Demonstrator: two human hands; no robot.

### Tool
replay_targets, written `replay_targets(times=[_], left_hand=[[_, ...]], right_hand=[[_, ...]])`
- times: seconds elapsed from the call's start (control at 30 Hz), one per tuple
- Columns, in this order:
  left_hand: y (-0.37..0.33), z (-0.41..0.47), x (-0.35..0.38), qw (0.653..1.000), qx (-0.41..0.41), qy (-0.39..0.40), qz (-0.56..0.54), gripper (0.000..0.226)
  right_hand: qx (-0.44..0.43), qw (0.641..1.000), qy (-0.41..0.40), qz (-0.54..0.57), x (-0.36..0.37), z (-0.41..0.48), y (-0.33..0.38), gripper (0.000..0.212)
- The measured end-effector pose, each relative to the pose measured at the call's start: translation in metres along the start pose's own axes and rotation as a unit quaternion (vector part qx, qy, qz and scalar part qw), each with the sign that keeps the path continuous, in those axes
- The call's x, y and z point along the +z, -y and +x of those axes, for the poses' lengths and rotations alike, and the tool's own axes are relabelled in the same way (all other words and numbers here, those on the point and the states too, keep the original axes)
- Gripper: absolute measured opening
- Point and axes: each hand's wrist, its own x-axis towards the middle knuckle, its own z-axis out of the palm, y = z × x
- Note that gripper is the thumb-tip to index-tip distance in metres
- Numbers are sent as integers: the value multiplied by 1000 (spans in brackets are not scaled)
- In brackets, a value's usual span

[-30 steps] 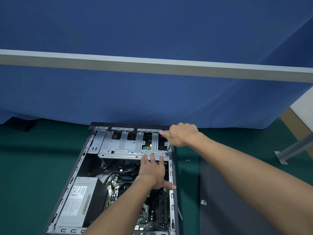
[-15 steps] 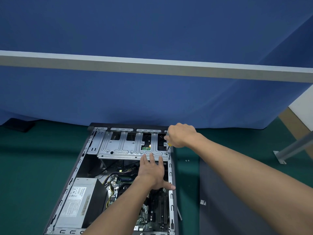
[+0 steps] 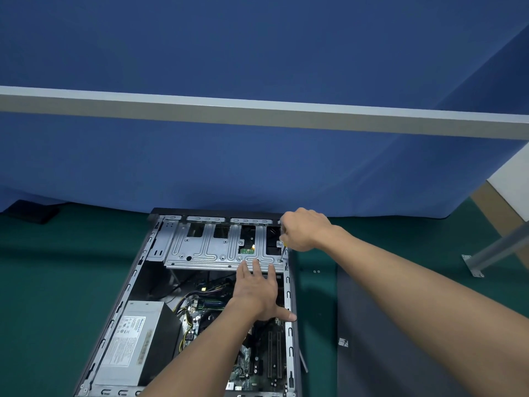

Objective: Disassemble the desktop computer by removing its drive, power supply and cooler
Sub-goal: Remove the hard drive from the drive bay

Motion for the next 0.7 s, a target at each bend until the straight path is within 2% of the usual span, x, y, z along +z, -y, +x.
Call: replay_targets(times=[0.03,0.13,0.2,0.23,0.37,0.47,0.53,0.6,0.67,0.7], left_hand=[[0,0,0,1000,-1,0,0,125],[0,0,0,1000,-1,1,0,125],[-1,-1,-1,1000,-1,3,0,125],[-1,-1,-1,1000,-1,4,0,125],[-1,-1,-2,1000,-1,5,-2,125],[0,-1,-2,1000,-1,4,-7,125],[0,-1,-1,1000,-1,3,-7,125],[0,-1,-1,1000,-1,4,-5,125],[0,0,-1,1000,-1,1,-4,125],[0,0,-1,1000,0,-1,-5,124]], right_hand=[[-7,1000,14,20,-1,0,-1,5],[5,999,25,26,0,1,-2,10],[42,999,6,-22,3,2,-2,42],[59,998,-6,-33,4,3,-2,49],[38,999,-14,-16,4,4,-2,32],[0,1000,8,8,-1,3,-4,5],[-11,999,35,37,-2,2,-6,13],[4,999,33,18,1,3,-6,11],[43,999,15,-23,1,2,-6,39],[64,998,8,-28,2,3,-7,46]])
